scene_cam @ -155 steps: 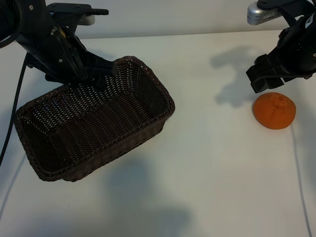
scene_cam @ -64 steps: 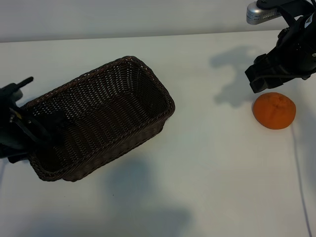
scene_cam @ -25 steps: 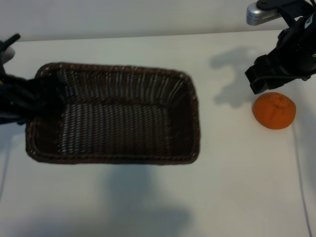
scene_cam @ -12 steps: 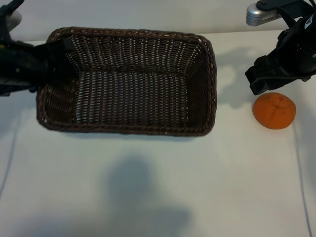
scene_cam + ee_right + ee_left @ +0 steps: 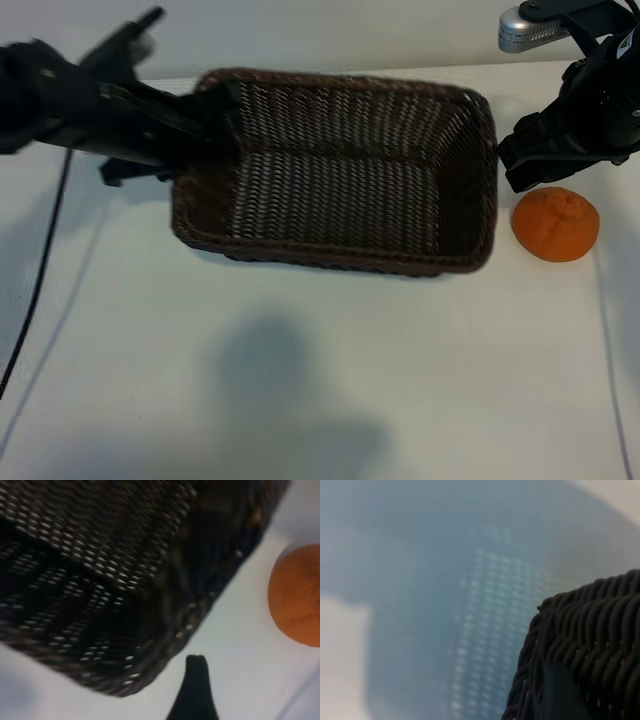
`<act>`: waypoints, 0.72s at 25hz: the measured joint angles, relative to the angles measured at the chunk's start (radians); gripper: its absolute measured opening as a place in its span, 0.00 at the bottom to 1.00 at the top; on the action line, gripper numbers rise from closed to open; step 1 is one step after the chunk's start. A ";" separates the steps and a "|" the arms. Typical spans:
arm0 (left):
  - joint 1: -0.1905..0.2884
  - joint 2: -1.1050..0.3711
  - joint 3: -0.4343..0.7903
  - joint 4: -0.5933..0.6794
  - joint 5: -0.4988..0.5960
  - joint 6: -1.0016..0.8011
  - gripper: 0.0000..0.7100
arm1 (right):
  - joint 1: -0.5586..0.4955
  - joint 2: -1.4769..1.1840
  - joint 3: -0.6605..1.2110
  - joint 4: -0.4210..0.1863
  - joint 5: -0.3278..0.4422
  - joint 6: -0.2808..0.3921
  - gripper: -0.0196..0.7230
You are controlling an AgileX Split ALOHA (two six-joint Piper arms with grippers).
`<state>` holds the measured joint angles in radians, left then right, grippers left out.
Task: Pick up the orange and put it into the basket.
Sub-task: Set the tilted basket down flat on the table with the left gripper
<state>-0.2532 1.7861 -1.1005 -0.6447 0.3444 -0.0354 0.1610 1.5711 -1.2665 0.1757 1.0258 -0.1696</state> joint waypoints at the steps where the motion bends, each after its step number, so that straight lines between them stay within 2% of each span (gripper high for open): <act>1: -0.008 0.019 -0.001 -0.006 -0.012 -0.003 0.47 | 0.000 0.000 0.000 0.000 0.000 0.000 0.79; 6: -0.025 0.084 -0.001 -0.023 -0.062 -0.008 0.47 | 0.000 0.000 0.000 0.000 0.000 0.000 0.79; 18: -0.025 0.149 -0.006 -0.088 -0.098 -0.021 0.47 | 0.000 0.000 0.000 0.000 0.000 0.000 0.79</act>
<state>-0.2780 1.9356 -1.1066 -0.7323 0.2464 -0.0566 0.1610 1.5711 -1.2665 0.1757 1.0258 -0.1696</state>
